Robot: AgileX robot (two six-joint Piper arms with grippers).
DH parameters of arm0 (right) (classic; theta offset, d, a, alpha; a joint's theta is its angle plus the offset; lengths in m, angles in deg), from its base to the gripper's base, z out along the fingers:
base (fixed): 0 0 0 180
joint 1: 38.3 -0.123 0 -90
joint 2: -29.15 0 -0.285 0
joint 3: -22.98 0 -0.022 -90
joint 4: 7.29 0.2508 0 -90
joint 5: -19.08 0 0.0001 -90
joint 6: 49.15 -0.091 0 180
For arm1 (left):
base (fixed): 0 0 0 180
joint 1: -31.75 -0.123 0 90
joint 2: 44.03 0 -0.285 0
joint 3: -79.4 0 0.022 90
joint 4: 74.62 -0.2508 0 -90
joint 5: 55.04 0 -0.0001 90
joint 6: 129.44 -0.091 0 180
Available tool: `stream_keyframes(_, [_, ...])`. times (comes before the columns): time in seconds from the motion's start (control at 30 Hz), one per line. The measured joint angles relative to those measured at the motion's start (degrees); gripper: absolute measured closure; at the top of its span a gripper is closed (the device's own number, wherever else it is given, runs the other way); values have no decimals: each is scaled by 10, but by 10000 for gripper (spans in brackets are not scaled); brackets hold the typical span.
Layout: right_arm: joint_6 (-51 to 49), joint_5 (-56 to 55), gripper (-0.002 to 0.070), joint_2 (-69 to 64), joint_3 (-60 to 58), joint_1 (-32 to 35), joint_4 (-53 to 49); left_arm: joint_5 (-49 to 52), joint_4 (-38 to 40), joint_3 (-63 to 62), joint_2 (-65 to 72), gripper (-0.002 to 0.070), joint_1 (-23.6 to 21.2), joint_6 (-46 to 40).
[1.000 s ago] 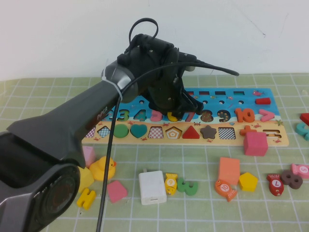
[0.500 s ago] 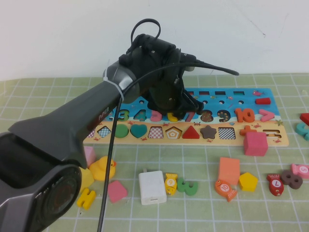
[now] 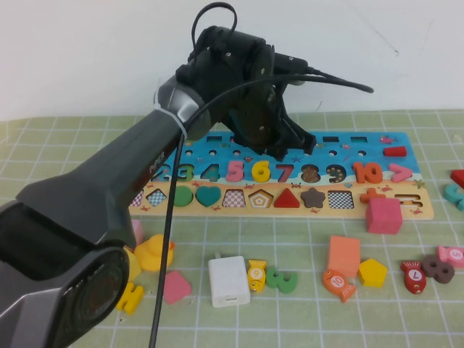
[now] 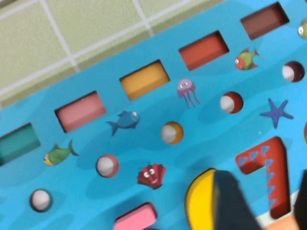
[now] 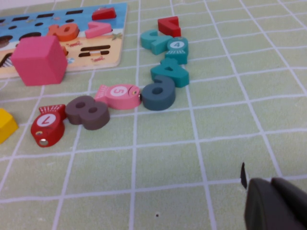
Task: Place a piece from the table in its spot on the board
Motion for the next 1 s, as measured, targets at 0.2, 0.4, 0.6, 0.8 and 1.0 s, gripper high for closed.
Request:
stream_keyframes(0.2, [0, 0, 679, 0, 0, 0, 0, 45, -7, -44, -14, 643, 0, -55])
stream_keyframes(0.4, [0, 0, 679, 0, 0, 0, 0, 76, -13, -126, -105, 672, 5, -86])
stream_keyframes(0.6, [3, 0, 679, 0, 0, 0, 0, 90, -44, -155, -237, 676, 44, -133])
stream_keyframes(0.8, [0, 0, 679, 0, 0, 0, 0, 103, -64, -160, -334, 676, 111, -164])
stream_keyframes(1.0, [0, 0, 679, 0, 0, 0, 0, 108, -188, -117, -391, 676, 169, -139])
